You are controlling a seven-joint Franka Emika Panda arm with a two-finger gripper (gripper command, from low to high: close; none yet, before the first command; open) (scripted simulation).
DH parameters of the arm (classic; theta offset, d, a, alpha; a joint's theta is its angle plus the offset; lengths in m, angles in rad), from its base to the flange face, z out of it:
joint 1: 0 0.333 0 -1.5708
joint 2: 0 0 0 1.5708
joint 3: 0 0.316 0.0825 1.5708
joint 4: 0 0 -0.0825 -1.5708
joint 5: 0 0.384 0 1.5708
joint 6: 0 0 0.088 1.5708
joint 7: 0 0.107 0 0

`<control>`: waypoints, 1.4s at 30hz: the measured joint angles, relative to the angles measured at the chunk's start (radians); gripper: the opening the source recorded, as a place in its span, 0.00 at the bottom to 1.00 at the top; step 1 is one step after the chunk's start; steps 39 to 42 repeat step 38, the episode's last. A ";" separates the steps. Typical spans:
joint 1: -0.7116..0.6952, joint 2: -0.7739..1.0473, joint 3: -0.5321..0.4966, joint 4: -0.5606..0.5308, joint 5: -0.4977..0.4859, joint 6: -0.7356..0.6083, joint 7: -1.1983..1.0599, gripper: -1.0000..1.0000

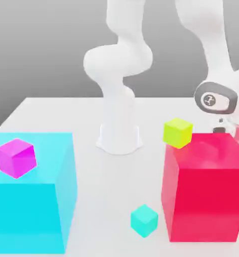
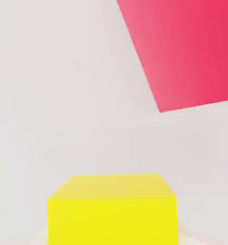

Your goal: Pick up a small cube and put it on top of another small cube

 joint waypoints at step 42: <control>-0.262 -0.652 -0.271 -0.028 0.064 -0.590 -1.132 1.00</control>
